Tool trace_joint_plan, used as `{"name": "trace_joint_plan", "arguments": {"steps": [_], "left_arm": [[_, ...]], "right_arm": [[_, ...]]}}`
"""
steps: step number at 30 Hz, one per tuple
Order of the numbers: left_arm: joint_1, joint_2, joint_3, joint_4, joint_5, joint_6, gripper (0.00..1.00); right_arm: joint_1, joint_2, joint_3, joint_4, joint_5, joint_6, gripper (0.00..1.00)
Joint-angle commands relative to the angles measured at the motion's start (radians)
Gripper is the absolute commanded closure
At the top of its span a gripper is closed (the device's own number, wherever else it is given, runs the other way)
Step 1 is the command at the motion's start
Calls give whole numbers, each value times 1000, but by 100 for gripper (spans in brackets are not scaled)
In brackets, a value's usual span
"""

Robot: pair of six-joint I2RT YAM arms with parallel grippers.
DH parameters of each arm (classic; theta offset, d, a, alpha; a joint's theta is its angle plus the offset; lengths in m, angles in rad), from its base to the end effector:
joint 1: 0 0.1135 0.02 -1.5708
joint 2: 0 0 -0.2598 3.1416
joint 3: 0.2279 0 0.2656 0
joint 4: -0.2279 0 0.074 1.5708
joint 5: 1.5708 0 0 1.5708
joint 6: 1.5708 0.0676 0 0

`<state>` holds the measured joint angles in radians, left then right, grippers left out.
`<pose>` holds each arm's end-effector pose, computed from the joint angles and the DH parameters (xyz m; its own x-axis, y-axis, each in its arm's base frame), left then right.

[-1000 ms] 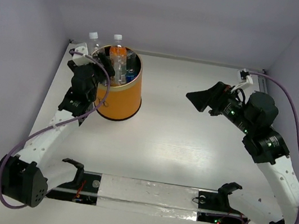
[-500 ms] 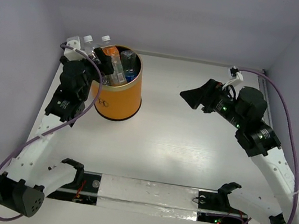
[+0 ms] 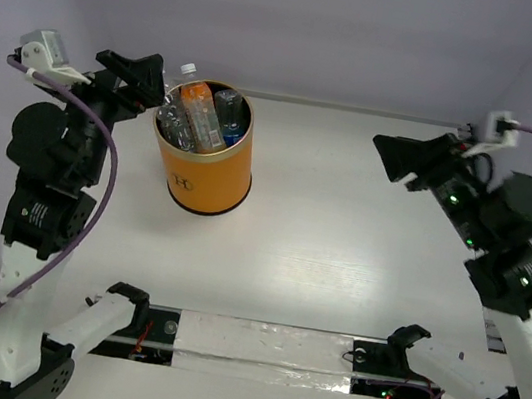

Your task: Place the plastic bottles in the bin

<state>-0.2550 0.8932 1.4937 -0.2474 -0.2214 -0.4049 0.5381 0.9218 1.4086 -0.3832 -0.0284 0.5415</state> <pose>0.1663 -0.0280 0.5600 0.2892 -0.4725 -0.8325 0.1748 0.8811 -0.4394 0.1745 0.1064 0.5092 -0.2005 0.4804 -0.8539 -0.5056 0.6958 0.5101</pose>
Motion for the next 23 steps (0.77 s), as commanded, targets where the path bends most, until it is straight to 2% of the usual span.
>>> {"name": "trace_joint_plan", "arguments": {"steps": [1,5,10,15,18,23], "left_arm": [[3,-45,37,-78,44,-37,1],[3,-95,60,-111,14,-23,1],[3,-102,187,-148,13,5,1],[3,-68,315,-136,39,41,1],[3,-63,288,-113,40,41,1],[3,-76,215,-99,76,21,1]], "right_arm": [[6,-122,60,40,261,-61,1],[6,-224,17,64,418,-92,0],[6,-287,23,110,534,-188,0],[6,-291,133,188,579,-274,0],[6,-282,153,199,575,-313,0],[6,-279,119,141,562,-276,0]]}}
